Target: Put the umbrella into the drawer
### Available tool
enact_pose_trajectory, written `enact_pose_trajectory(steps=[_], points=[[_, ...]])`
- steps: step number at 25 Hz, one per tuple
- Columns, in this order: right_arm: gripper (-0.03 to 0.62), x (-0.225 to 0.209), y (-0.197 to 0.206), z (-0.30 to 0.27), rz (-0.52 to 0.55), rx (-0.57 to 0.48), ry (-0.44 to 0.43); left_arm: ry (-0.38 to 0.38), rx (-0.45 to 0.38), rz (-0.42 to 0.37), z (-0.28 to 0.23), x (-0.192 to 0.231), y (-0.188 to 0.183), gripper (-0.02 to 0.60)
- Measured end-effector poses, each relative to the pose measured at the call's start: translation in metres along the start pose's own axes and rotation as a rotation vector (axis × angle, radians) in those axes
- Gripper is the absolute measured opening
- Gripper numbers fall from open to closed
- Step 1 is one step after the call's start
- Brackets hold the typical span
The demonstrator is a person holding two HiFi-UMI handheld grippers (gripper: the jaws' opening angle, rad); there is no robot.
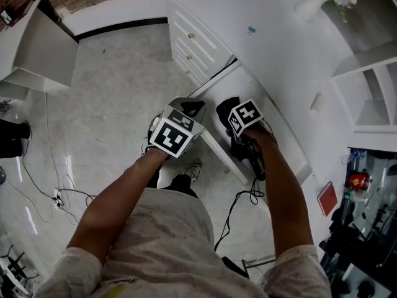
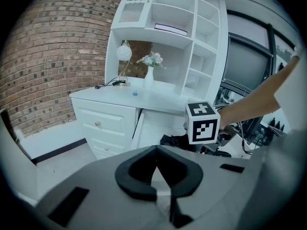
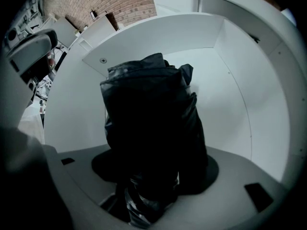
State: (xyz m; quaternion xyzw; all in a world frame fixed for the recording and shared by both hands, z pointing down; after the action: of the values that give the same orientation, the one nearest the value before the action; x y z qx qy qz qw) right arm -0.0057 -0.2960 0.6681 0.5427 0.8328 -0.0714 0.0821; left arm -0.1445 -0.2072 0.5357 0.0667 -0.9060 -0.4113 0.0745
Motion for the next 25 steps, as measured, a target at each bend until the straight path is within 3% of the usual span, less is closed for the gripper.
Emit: enact_pose_trajectory(steps=[25], points=[[0.265,0.006,0.007,0.013,-0.003,-0.068,0.041,-0.064,-0.024,0.003,0.02,-0.024,-0.008,-0.006]])
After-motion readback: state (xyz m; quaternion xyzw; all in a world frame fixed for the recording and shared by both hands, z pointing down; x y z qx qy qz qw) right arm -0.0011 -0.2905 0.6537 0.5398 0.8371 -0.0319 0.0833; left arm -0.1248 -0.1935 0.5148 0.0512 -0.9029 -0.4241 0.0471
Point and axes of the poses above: the fingertips, and each gripper's own axes: z backward along the fingers, x to its left, y out of its underside, the point moved 5 cm from there along z, backward along the fingers, and after that the axes turned 7 degrees about -z, right-handed, at the moved point
